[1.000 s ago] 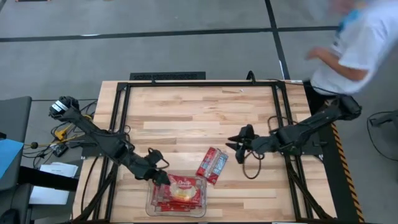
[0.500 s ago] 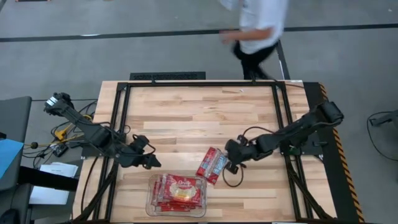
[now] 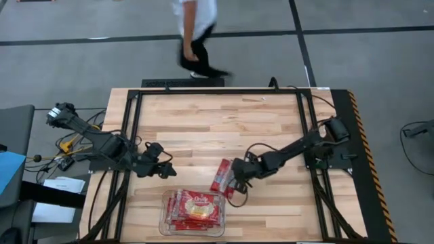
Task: Sort popcorn bags into baskets
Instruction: Put the red popcorn bag into the transparent bin
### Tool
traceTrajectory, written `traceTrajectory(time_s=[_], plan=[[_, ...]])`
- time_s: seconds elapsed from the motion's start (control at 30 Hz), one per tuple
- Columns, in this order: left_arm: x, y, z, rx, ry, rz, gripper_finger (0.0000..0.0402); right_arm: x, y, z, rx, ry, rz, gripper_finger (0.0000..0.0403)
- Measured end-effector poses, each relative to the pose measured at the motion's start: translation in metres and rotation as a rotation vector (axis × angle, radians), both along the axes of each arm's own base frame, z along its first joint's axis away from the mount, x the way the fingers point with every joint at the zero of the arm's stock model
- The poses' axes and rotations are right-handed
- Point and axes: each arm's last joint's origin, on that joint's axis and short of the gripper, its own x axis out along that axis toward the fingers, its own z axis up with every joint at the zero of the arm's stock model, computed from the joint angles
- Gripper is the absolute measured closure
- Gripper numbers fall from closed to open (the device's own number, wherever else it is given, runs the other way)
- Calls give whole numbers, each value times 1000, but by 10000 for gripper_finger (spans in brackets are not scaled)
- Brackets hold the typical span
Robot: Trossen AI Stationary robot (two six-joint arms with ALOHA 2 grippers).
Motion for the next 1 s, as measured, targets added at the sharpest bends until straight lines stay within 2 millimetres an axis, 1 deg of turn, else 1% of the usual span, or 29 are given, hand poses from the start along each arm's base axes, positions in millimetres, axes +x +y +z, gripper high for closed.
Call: traceTrajectory(time_s=[0.07,0.13,0.27,0.33,0.43,0.5,0.6,0.7,0.8,0.87,0.93,1.0], plan=[[3,7,-1,37,4,0,79,10,-9,2,-21,-5,23,383],[6,17,-1,82,15,2,79,21,-24,5,-48,-10,30,374],[16,39,-1,145,6,1,79,44,-61,17,-96,-52,2,353],[19,50,0,181,2,-9,79,53,-80,27,-78,-83,5,343],[22,63,1,217,-7,-10,79,55,-97,48,-5,-144,30,332],[24,69,2,243,-27,-15,79,52,-101,64,41,-184,2,322],[28,74,6,282,-76,-54,79,40,-95,77,72,-162,-28,293],[36,75,0,292,-153,-110,79,29,-77,79,102,-135,-23,246],[44,75,-15,278,-242,-134,79,19,-54,74,124,-119,-19,189],[46,76,-32,269,-268,-141,79,14,-41,66,131,-115,-52,159],[51,77,-49,267,-299,-134,79,9,-30,57,119,-99,-104,140],[53,79,-63,264,-326,-117,79,5,-23,47,109,-97,-158,132]])
